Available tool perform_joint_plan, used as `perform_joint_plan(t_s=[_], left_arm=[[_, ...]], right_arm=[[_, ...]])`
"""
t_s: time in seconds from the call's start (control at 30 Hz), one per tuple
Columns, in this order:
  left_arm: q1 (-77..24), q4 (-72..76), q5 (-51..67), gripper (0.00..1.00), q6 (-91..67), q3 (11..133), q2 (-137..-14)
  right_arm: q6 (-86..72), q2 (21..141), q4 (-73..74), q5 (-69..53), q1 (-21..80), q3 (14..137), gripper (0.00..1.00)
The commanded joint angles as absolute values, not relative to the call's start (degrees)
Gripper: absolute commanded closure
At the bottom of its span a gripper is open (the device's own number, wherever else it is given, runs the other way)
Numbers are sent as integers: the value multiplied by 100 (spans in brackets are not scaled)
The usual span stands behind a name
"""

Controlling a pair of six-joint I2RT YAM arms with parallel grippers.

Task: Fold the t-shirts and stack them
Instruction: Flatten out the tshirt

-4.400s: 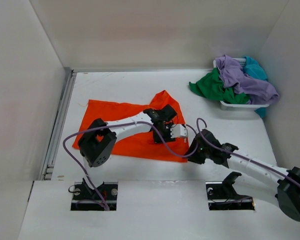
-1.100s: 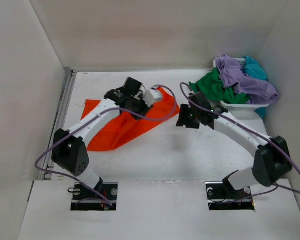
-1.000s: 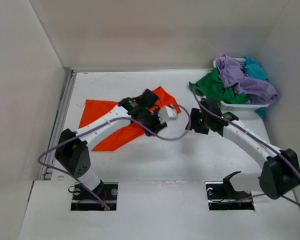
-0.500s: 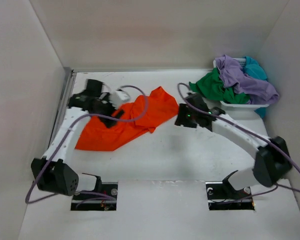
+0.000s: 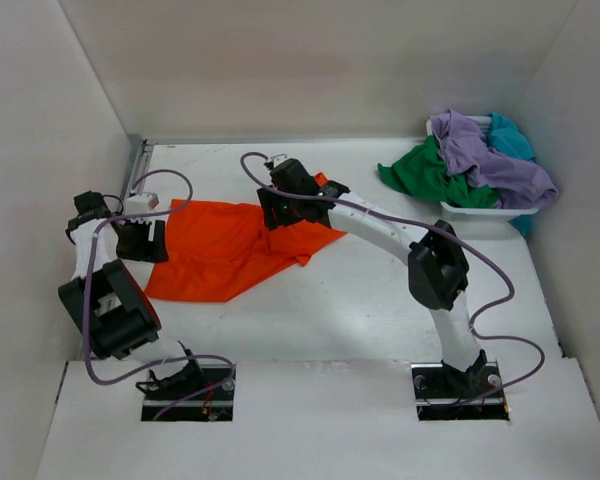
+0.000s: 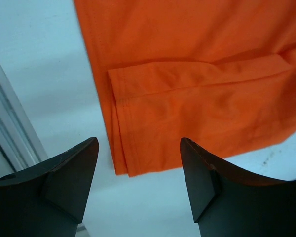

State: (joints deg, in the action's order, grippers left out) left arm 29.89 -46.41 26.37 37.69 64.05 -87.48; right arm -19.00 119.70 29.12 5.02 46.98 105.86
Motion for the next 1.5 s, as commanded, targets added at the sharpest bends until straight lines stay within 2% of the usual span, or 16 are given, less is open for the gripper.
perform_joint_plan(t_s=[0.0,0.13,0.3,0.47,0.57,0.6,0.63,0.8,0.83,0.9,1.0,1.07,1.17,1.2,1.33,1.47], left_arm=[[2958,-3789,2418,34,3446,6425,-9113],[2782,-3419,1969,34,3156,6670,-9650],[2501,-3507,2021,35,2848,7057,-10116],[2211,-3489,1864,40,2821,7110,-10344],[2184,-3489,1644,46,2821,7110,-10424],[2184,-3515,1617,50,2830,7119,-10450],[2184,-3533,1608,54,2830,7137,-10459],[2175,-3621,1521,77,2891,7154,-10433],[2175,-3621,1503,86,2909,7154,-10424],[2175,-3621,1442,93,2953,7137,-10406],[2167,-3604,1389,97,3006,7084,-10328],[2167,-3595,1406,97,3015,7066,-10240],[2184,-3691,1476,87,2997,7110,-10125],[2176,-3831,1529,78,3023,7154,-10081],[2079,-4060,1556,61,2962,7321,-10072],[1895,-4192,1564,57,2874,7444,-10125]], right_arm=[[-1661,12383,3225,554,4812,11056,34],[-1661,12665,3199,492,4908,11127,33],[-1767,12946,3190,483,4917,11302,33],[-1872,13280,3217,439,4917,11478,38],[-1986,13377,3252,431,4917,11505,50],[-2047,13386,3278,396,4917,11505,61],[-2074,13386,3287,361,4909,11505,66],[-2162,13149,3296,290,4838,11374,93],[-2188,13009,3296,307,4803,11260,97],[-2267,12789,3287,290,4742,11032,98],[-2373,12219,3252,307,4636,10427,98],[-2443,11728,3217,325,4566,9908,98],[-2566,10989,3156,299,4461,9126,97],[-2662,10612,3138,264,4399,8705,97],[-2917,9872,3129,-78,4259,7720,97],[-3155,9353,2954,-438,4249,6665,93]])
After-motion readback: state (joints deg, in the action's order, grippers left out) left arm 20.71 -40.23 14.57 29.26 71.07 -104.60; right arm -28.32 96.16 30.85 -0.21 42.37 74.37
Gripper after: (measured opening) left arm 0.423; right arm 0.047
